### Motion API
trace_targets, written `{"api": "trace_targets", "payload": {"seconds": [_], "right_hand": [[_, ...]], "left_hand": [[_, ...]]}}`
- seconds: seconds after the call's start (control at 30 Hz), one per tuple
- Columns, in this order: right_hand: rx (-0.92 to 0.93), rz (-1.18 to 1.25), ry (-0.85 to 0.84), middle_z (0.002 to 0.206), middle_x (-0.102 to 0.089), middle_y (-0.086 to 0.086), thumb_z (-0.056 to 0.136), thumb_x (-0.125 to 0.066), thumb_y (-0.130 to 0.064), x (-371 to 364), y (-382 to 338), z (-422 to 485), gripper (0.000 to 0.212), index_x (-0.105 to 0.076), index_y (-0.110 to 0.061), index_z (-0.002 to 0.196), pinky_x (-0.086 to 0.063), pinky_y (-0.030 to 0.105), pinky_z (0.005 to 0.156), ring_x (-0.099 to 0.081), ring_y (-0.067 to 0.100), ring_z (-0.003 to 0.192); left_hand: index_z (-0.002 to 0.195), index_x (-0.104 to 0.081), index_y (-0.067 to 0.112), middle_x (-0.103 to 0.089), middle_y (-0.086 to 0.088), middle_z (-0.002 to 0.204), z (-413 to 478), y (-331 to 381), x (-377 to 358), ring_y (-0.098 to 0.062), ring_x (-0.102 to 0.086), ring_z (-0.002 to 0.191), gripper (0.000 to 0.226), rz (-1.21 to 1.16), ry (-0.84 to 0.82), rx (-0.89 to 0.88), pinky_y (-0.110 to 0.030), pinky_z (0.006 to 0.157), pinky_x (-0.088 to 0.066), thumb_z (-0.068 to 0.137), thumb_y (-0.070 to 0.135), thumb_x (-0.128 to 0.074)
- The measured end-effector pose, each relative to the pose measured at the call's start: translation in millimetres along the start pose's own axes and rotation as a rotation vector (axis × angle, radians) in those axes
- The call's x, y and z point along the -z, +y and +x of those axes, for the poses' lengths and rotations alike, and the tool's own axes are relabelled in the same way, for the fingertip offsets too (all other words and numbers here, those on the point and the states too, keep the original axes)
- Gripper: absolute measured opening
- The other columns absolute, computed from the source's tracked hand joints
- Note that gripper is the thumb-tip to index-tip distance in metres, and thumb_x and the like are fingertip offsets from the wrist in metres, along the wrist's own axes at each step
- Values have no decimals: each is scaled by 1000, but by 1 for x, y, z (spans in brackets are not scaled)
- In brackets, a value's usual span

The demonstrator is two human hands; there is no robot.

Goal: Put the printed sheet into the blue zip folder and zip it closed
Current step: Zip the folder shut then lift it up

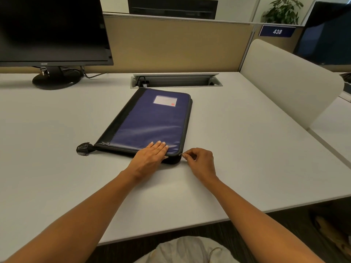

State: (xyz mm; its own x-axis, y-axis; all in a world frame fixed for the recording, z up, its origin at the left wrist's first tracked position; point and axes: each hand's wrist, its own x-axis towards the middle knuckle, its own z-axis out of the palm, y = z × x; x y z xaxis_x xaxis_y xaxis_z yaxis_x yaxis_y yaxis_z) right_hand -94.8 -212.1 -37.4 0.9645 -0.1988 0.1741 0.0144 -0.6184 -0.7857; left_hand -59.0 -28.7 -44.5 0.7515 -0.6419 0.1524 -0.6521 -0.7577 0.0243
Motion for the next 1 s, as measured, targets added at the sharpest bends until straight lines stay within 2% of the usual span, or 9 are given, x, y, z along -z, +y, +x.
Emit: {"api": "trace_targets", "payload": {"seconds": [0.07, 0.2, 0.3, 0.4, 0.53, 0.6, 0.7, 0.9, 1.0], "right_hand": [[-3, -10, 1, 84, -73, 12, 81, -67, -17, -2, 1, 3, 13, -72, -6, 86, -50, 28, 74, -58, 13, 71], [-4, -26, -17, 85, -73, 12, 81, -67, -16, -5, 1, 9, 12, -72, -6, 86, -48, 26, 73, -57, 12, 71], [-37, -30, 17, 84, -73, 11, 82, -66, -15, -6, 5, 14, 11, -72, -6, 84, -44, 23, 71, -60, 15, 72], [-62, -24, 65, 82, -72, 12, 83, -65, -13, 0, 8, 22, 11, -71, -4, 83, -42, 21, 71, -60, 17, 72], [-10, -23, 3, 81, -71, 13, 82, -66, -13, -1, 8, 23, 10, -71, -4, 83, -42, 23, 70, -58, 16, 70], [-9, -4, -14, 81, -71, 13, 82, -66, -13, -3, 9, 22, 10, -71, -5, 84, -42, 23, 69, -57, 16, 70], [-6, 25, -44, 79, -71, 11, 82, -66, -14, -3, 11, 23, 10, -71, -6, 84, -40, 22, 67, -55, 14, 65], [-35, 73, -116, 56, -53, -12, 84, -64, -15, -6, 13, 22, 10, -71, -7, 83, -38, 18, 61, -47, 1, 53], [-52, 116, -138, 62, -60, -4, 83, -65, -15, -6, 13, 22, 10, -71, -7, 84, -47, 22, 65, -50, 3, 54]], "left_hand": [[135, -36, -3, -41, -23, 140, -3, -3, 3, -37, -41, 130, 45, 38, 16, -41, -41, 109, -31, 95, 15, -43], [145, -11, 6, -14, -14, 154, -8, -9, 5, -25, -14, 143, 48, 95, -113, 3, -30, 117, -5, 101, 24, -21], [117, -58, -4, -59, -22, 124, -15, -4, 20, -30, -60, 111, 38, 65, 36, -102, -33, 92, -48, 99, 16, -31], [87, -72, -2, -73, -17, 93, -28, -13, 27, -30, -71, 80, 50, 61, 248, -124, -37, 63, -57, 98, 20, -29], [92, -69, -4, -72, -20, 96, -17, -7, 29, -33, -70, 86, 22, 3, 214, -61, -41, 66, -57, 81, 13, -61], [112, -62, -2, -63, -21, 119, -8, 3, 24, -33, -62, 109, 34, -64, 150, 10, -39, 88, -52, 88, 21, -58], [139, -36, 9, -33, -10, 149, 1, 11, 12, -22, -29, 139, 53, -89, 15, 128, -31, 114, -20, 95, 40, -38], [144, -23, 11, -22, -8, 154, 13, 16, 6, -20, -17, 143, 63, -66, -75, 216, -30, 116, -12, 94, 47, -36], [144, -19, 10, -20, -9, 154, 13, 16, 5, -22, -15, 143, 61, -77, -116, 249, -30, 116, -9, 96, 43, -34]]}}
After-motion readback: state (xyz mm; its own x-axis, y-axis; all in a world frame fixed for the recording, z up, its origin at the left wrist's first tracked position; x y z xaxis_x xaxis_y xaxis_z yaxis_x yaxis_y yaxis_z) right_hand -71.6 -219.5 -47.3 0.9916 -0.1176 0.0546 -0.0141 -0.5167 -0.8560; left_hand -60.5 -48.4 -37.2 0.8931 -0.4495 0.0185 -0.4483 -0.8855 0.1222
